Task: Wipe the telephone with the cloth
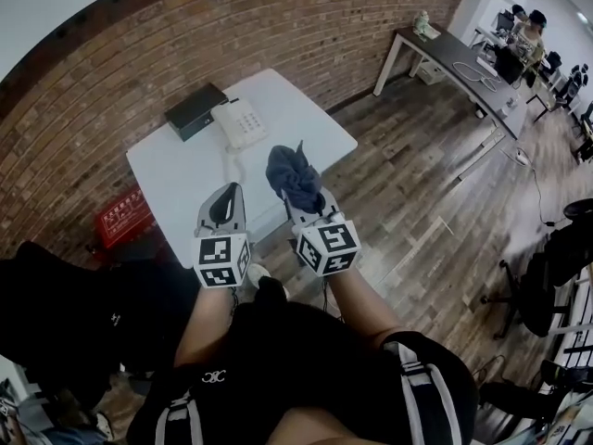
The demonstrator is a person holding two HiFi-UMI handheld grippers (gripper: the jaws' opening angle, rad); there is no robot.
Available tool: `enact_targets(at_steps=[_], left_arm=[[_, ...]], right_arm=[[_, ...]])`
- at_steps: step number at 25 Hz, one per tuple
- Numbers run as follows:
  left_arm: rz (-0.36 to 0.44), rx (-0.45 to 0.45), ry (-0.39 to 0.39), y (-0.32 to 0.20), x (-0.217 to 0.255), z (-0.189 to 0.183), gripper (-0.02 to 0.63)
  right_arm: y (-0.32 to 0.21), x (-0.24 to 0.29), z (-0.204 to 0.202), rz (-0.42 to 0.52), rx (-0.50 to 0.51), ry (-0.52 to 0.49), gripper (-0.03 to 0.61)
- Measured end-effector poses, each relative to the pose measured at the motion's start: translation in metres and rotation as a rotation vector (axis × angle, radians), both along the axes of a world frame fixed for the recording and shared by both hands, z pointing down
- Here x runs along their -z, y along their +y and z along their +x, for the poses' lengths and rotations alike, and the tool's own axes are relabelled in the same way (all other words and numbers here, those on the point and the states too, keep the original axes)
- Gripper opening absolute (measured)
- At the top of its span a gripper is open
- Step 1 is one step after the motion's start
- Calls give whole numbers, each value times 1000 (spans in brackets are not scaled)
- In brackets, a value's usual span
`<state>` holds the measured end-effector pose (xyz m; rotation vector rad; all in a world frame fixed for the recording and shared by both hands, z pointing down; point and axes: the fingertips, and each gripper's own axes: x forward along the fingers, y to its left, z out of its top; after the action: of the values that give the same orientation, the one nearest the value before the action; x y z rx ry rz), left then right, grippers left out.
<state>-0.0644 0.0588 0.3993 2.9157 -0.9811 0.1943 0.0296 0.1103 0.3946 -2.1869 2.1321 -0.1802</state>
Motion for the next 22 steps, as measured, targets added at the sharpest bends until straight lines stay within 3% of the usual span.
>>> enact_targets(at_steps=[13, 22], left_arm=[[-71, 57, 38, -183, -11, 20, -8], [-135, 118, 19, -261, -47, 9, -8]], right_arm=[[-190, 3, 32, -56, 54, -9, 44], [-283, -18, 35, -124, 98, 2, 44]])
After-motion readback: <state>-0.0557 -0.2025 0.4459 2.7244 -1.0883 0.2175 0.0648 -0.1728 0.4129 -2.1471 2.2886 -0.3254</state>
